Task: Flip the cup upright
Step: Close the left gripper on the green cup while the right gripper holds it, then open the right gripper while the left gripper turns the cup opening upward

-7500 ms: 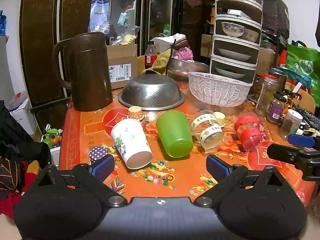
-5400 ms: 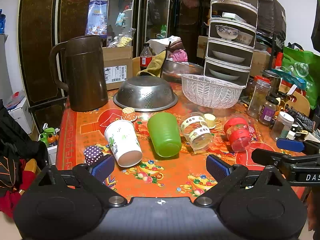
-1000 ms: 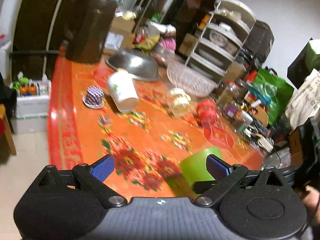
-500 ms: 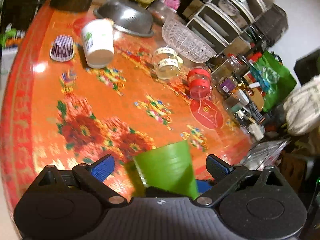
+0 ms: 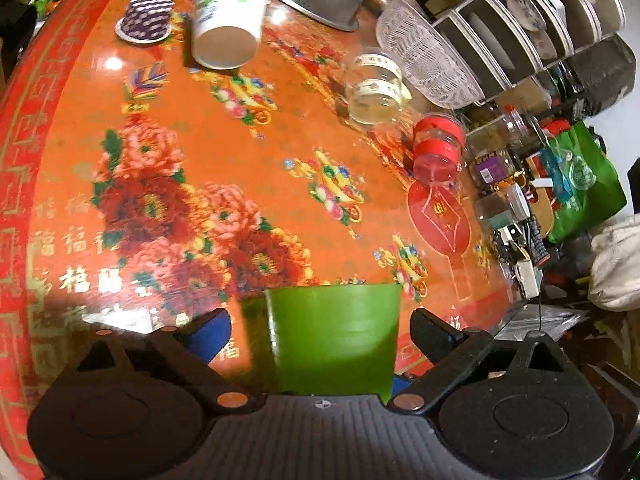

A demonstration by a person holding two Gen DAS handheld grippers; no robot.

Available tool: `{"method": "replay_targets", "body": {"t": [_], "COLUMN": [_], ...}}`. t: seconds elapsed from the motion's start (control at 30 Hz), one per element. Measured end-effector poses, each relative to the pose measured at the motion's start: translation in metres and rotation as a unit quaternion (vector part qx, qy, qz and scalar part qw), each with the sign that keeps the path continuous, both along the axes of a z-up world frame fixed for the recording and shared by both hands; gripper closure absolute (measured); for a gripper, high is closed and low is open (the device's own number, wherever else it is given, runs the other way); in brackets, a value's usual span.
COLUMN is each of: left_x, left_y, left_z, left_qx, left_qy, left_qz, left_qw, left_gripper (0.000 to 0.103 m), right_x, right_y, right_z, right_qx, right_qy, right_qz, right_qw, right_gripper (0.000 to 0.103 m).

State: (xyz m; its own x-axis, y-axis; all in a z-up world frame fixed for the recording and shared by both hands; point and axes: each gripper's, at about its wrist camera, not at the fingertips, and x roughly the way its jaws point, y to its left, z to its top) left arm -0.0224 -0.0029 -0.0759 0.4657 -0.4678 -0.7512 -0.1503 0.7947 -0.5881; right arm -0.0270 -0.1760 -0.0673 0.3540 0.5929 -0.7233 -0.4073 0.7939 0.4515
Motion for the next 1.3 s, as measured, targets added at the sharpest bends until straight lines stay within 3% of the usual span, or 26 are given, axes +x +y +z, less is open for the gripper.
{"method": "replay_targets", "body": {"t": [0.43, 0.87, 1.1, 1.3], "left_x": [0.02, 0.019, 0.019, 0.016], "left_y": [-0.021, -0.025, -0.029, -0.034], "left_z": [0.004, 0.005, 0.008, 0.019], "left_qx": [0.074, 0.085, 0.094, 0.113], "left_qy": [0.009, 0.002, -0.023, -0.09], "left_qz": [-0.024, -0.017, -0.031, -0.042], "left_qw": [0.9969, 0.9962, 0.9948, 0.9886], "left_gripper": [0.02, 0.023, 0.023, 0.023], "right_x": [0.001, -0.003, -0.006, -0.012], "right_y": [-0.013, -0.02, -0.03, -0.056], "right_z": [-0.002, -0.002, -0.002, -0.005], "right_qx": [0.017, 0.029, 0.035, 0.052], "right_qy": [0.0, 0.003, 0.002, -0.005], "right_qz": [0.02, 0.025, 0.016, -0.003], "right_qw": [1.0, 0.999, 0.999, 0.999], "right_gripper": [0.032, 0.032, 0.03, 0.024]}}
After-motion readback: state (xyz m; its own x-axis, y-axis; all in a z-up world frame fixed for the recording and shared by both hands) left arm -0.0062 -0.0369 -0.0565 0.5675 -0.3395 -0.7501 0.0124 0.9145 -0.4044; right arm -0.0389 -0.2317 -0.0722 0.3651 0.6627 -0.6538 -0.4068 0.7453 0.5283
